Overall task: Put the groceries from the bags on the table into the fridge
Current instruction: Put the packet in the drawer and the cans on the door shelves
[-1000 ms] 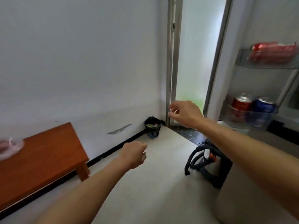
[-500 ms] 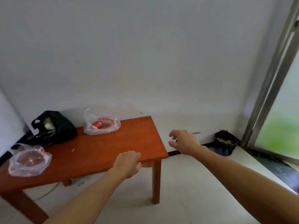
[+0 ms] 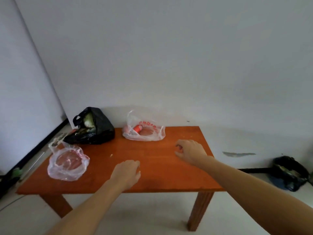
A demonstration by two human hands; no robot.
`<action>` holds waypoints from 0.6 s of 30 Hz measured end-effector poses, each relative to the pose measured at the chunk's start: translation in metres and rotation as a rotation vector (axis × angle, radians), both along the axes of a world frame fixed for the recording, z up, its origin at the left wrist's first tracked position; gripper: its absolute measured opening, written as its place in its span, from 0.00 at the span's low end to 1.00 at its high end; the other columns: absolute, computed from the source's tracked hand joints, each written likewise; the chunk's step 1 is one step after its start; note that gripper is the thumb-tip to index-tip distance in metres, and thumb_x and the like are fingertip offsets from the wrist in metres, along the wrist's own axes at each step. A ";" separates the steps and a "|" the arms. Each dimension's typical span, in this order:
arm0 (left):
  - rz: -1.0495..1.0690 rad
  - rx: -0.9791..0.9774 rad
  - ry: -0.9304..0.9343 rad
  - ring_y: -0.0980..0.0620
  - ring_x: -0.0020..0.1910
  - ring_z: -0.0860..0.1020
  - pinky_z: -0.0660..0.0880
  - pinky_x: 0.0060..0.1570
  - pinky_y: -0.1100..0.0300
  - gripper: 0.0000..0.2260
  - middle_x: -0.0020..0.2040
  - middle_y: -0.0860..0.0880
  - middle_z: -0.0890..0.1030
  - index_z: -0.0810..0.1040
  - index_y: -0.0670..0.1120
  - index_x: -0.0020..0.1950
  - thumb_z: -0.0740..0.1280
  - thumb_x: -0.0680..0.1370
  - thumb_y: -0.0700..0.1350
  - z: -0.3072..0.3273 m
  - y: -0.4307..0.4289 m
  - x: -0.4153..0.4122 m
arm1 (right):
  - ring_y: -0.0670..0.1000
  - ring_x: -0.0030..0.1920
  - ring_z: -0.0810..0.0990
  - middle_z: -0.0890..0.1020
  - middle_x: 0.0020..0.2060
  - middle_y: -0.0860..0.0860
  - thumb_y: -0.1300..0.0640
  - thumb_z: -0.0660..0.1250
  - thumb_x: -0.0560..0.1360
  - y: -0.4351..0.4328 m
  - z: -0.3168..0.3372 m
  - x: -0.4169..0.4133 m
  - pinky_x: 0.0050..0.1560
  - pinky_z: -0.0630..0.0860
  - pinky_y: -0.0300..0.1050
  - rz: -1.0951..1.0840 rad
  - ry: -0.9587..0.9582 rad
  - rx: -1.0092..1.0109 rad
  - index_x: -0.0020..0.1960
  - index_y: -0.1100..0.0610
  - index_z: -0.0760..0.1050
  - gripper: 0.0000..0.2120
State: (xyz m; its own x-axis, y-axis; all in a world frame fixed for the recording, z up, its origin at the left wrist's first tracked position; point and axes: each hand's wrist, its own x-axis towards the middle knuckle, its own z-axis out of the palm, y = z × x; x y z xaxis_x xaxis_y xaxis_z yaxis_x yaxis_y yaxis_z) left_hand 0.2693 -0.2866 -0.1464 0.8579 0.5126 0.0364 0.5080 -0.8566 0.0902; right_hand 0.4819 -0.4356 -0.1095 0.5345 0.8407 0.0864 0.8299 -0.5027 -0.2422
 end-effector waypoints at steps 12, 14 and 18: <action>-0.062 0.107 0.048 0.52 0.52 0.76 0.71 0.49 0.59 0.09 0.54 0.51 0.77 0.75 0.49 0.55 0.60 0.80 0.51 -0.013 0.212 0.116 | 0.52 0.54 0.80 0.81 0.57 0.48 0.47 0.63 0.76 0.227 -0.062 0.109 0.51 0.77 0.48 0.047 0.030 -0.083 0.63 0.48 0.73 0.17; -0.068 0.101 0.035 0.51 0.52 0.77 0.73 0.50 0.58 0.10 0.55 0.50 0.78 0.76 0.48 0.56 0.60 0.79 0.50 -0.018 0.243 0.131 | 0.52 0.54 0.80 0.80 0.58 0.48 0.47 0.63 0.77 0.256 -0.069 0.122 0.51 0.78 0.48 0.042 0.040 -0.121 0.64 0.49 0.73 0.17; -0.185 0.132 0.078 0.48 0.54 0.78 0.75 0.54 0.54 0.13 0.60 0.47 0.78 0.77 0.46 0.60 0.60 0.79 0.47 -0.034 0.302 0.176 | 0.52 0.56 0.80 0.79 0.61 0.48 0.46 0.63 0.77 0.305 -0.084 0.145 0.54 0.77 0.49 0.025 0.022 -0.195 0.65 0.48 0.72 0.17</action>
